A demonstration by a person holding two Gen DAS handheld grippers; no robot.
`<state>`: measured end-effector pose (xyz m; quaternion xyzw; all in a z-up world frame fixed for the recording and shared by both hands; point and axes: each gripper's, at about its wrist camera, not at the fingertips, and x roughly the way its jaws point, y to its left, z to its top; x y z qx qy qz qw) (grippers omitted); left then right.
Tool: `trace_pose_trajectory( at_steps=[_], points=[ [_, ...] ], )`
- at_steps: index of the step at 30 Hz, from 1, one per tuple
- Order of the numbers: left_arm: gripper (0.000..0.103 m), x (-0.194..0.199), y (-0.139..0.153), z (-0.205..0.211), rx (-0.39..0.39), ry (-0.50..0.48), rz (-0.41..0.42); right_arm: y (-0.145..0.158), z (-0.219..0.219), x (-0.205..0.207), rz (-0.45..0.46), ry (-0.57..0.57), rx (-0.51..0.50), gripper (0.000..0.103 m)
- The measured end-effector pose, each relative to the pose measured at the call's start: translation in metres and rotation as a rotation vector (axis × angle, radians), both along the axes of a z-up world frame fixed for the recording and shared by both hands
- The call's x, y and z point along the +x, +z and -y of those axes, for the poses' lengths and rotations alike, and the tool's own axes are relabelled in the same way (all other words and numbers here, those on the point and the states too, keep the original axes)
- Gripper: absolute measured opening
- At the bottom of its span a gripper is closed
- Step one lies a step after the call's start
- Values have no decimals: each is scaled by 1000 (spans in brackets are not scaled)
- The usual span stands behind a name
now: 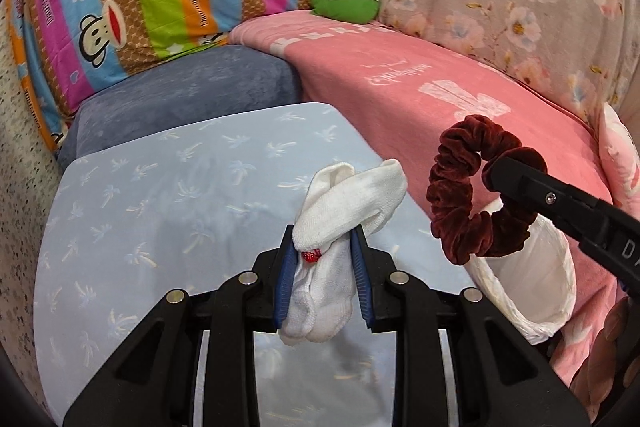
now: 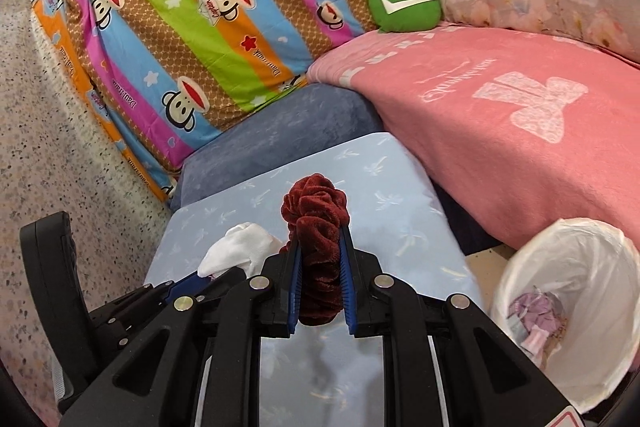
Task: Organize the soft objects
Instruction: 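Carry the white sock and dark red scrunchie over the white bin, then open both tools to drop the sock and scrunchie into the bin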
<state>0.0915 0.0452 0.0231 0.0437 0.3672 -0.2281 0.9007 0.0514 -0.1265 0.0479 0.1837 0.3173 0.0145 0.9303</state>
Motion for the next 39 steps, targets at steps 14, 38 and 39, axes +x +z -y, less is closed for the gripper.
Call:
trace_pose_trajectory(
  at_steps=[14,38,39],
  points=[
    [26,-40,1,76,30,-167,27,10,73,-73,5,-158,-150,18],
    [36,-62,-20,182,-28,-343,-101,-13,191,-118,-66,-328,-189,22],
    [52,-62,-19,182,-33,-335,-100,-13,193,-118,-65,-330,-190,22]
  ],
)
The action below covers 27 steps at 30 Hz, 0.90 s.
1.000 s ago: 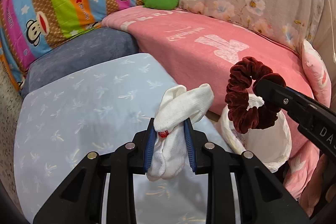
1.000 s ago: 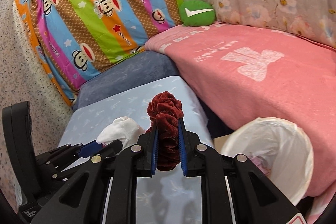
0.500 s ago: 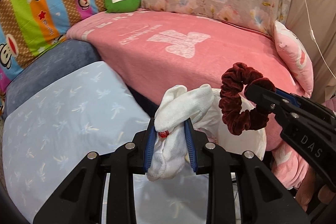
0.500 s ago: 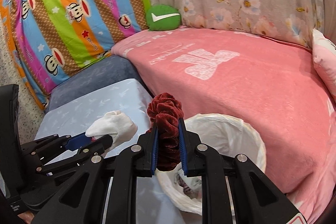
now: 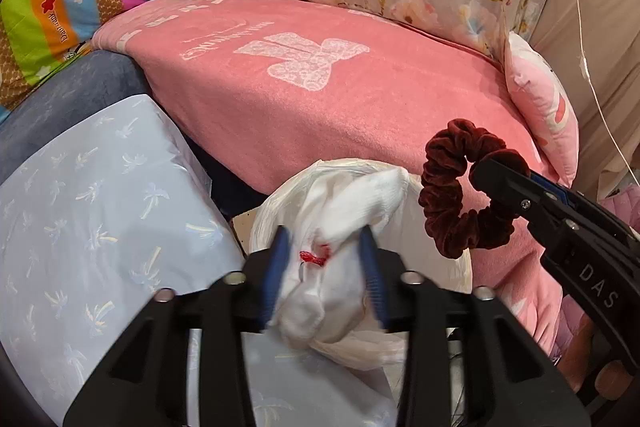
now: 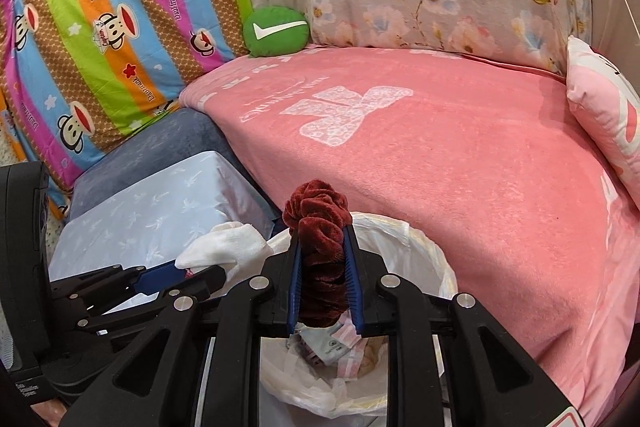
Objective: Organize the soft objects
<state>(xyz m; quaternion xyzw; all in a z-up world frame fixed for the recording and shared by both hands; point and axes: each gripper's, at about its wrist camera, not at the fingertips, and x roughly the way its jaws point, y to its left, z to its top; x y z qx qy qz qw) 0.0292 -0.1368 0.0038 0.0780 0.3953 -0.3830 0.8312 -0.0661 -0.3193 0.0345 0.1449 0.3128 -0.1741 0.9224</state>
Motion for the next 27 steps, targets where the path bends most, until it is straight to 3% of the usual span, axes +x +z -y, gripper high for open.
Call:
trace_pose_trajectory(
  at_steps=[1,3,8,18,27],
  points=[
    [70,0,1,0,-1,19,3,0,0,0,1,-1,-1,22],
    [78,-1,3,-4,-16,72,23,0,6,0,5,-8,-7,24],
    [79,4,4,-8,1,125,24,3,4,0,25,-14,-18,46],
    [85,2,3,-29,110,247,133,4,-4,2,-22,48,-30,53],
    [89,-9,1,-47,185,341,176,-3,-28,-5,-74,103,-37,53]
  ],
)
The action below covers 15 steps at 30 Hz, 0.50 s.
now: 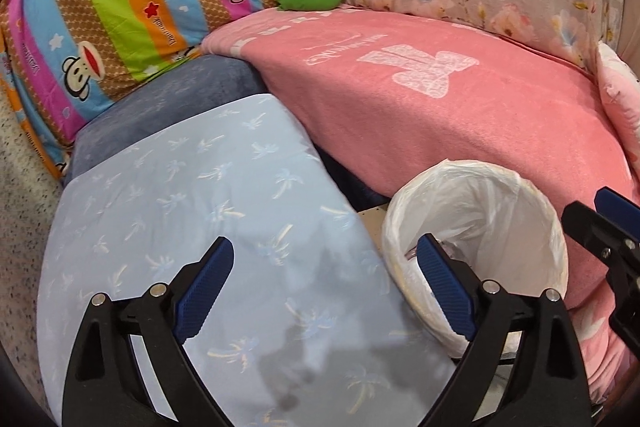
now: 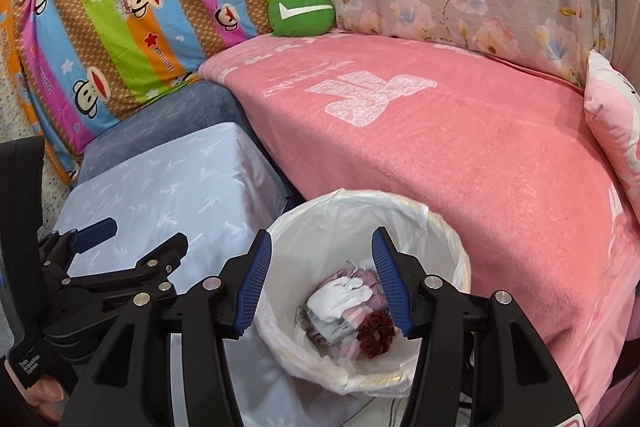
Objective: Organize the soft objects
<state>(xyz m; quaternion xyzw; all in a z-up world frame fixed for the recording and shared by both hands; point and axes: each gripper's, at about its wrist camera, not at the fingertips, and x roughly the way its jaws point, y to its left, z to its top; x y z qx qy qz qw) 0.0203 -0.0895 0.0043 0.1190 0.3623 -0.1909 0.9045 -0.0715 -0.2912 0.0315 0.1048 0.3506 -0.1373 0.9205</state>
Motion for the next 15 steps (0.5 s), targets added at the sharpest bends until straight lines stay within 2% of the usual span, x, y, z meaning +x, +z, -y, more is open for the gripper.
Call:
trace_pose_trajectory(
  at_steps=[6,10,15],
  points=[
    [89,-9,-1,-11,19,47,4,-5,-25,-10,-28,21,-48,63],
    [89,-18,-3,-16,37,68,8,-10,-27,-14,-44,56,-54,78],
    [93,-25,-5,-20,47,80,-3,-14,-32,-23,-23,56,-60,87]
  ],
)
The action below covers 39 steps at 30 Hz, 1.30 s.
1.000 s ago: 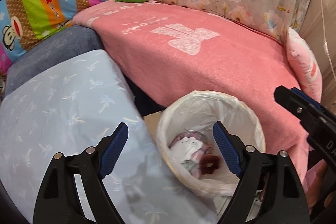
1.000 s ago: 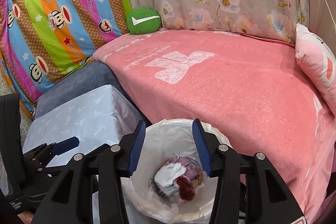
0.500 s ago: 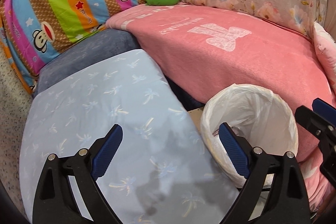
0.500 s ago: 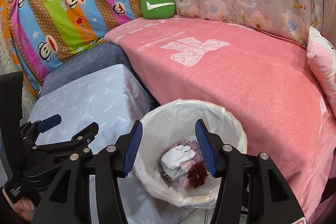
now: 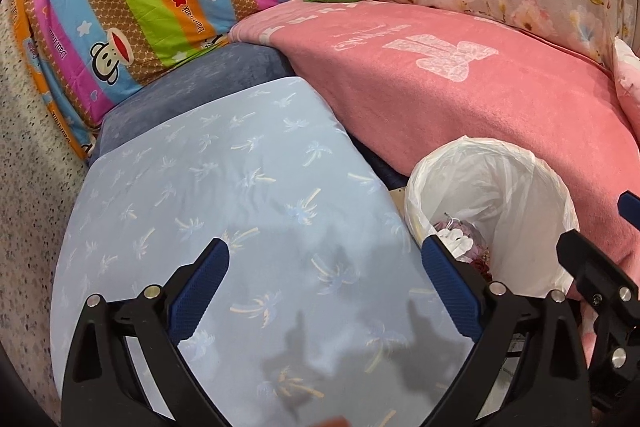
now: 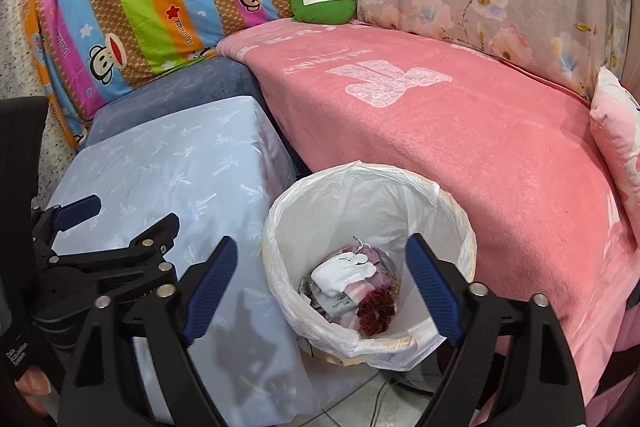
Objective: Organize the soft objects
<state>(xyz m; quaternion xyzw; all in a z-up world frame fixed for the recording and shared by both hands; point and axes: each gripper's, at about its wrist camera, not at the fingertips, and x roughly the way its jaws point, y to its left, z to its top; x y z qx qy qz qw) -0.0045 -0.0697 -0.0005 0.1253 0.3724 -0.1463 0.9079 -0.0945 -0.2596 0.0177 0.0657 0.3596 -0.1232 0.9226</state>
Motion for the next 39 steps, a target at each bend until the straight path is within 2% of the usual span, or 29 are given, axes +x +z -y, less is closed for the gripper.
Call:
trace_pose_trajectory(
  at_steps=[1,4,11,17,39],
  points=[
    [93,-2,0,0,2,2,4,-2,-2,0,1,-1,-8,88],
    [93,-8,1,0,9,10,19,-2,-8,-4,11,-2,-21,98],
    [94,-18,3,0,13,23,37,0,-3,-12,24,-26,-36,98],
    [94,-23,0,-2,4,81,38,1,5,-18,25,-34,-34,98],
    [94,-30,-6,2,23,90,38,-12,7,-28,14,-43,-33,98]
  ],
)
